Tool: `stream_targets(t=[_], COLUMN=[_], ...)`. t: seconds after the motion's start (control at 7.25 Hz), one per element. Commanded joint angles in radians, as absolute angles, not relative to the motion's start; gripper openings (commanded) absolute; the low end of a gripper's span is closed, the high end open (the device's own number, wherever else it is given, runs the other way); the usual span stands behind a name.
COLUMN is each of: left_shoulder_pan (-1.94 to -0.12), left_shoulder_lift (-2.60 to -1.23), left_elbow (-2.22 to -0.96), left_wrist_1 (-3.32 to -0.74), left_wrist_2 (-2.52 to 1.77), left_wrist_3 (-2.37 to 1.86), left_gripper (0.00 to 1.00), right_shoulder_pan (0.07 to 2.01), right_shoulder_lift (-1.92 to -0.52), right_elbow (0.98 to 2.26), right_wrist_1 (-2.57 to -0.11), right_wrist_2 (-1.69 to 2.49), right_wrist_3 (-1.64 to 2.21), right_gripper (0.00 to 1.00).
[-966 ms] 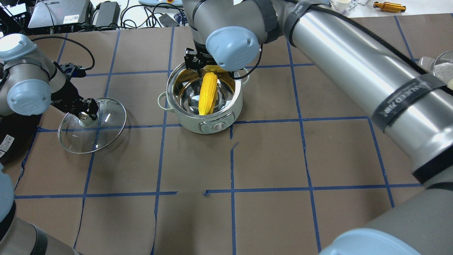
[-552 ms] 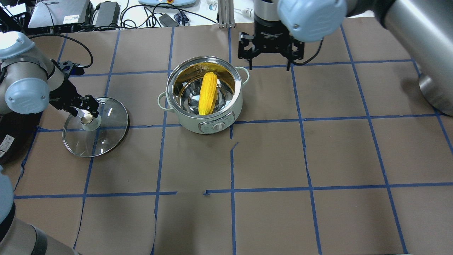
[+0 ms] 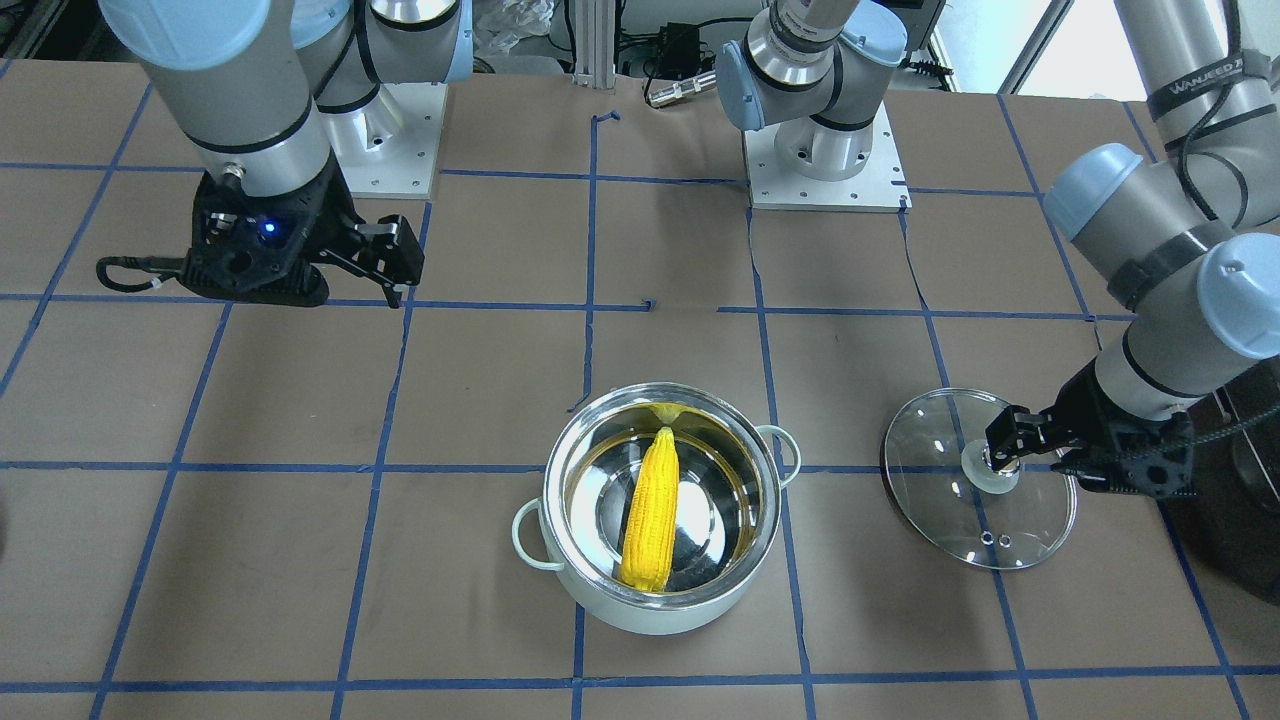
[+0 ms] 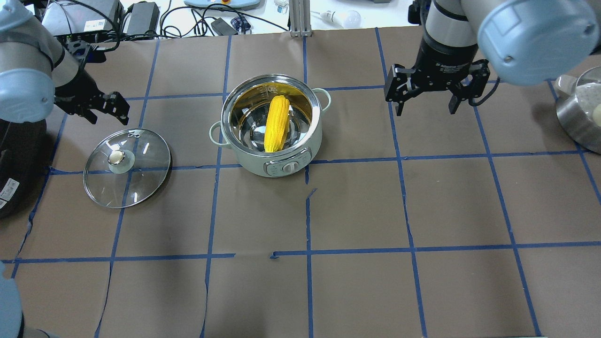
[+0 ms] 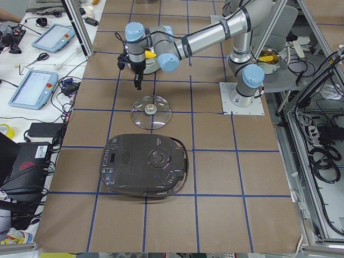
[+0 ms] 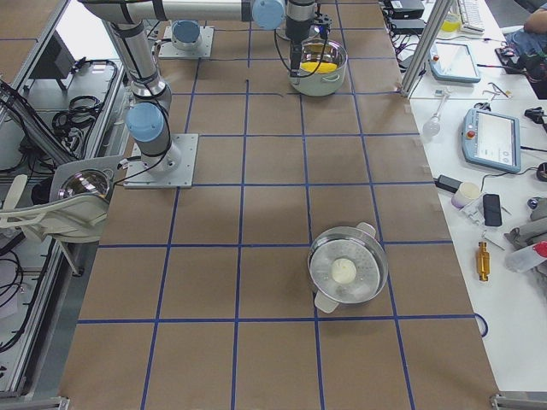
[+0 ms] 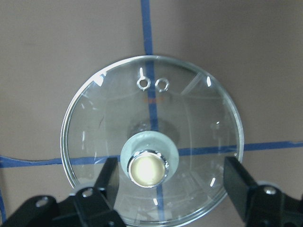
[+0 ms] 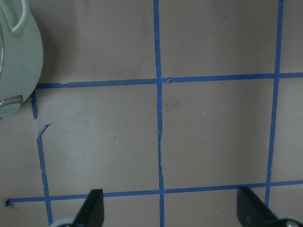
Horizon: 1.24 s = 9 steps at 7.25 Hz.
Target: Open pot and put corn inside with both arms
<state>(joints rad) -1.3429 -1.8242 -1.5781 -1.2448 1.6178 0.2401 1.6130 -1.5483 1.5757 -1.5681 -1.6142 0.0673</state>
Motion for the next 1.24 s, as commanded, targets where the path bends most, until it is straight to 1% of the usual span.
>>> stream_targets(t=[0.0,0.14,0.41,0.55,0.83,1.1], left_shoulder_pan=[-1.541,-1.589,-1.601,-1.592,-1.594,-1.594], left_shoulder_lift=[-1.763,-1.717,-1.619,-1.588,-1.556,-1.520], left_elbow=[-1.464,-1.460,-1.476,-1.479,-1.485,-1.488], left_wrist_1=[-1.389,-1.410,-1.495,-1.517,-1.558,-1.630], left_wrist_2=[1.612,1.612,1.570,1.577,1.566,1.575], left_wrist_3=[0.022,0.005,0.005,0.015,0.003,0.005], left_gripper=[0.85,0.87,0.88,0.93,0.93,0.95], right_shoulder_pan=[1.559,1.551,1.551,1.551,1.551,1.551], right_shoulder_lift=[-1.580,-1.598,-1.608,-1.608,-1.608,-1.608], right_elbow=[1.582,1.582,1.574,1.572,1.572,1.571], right_wrist_1=[-1.574,-1.565,-1.536,-1.531,-1.523,-1.523], right_wrist_2=[-1.614,-1.614,-1.612,-1.612,-1.612,-1.612], right_wrist_3=[-0.065,-0.066,-0.061,-0.061,-0.061,-0.061], right_gripper=[1.00,1.00,1.00,1.00,1.00,1.00])
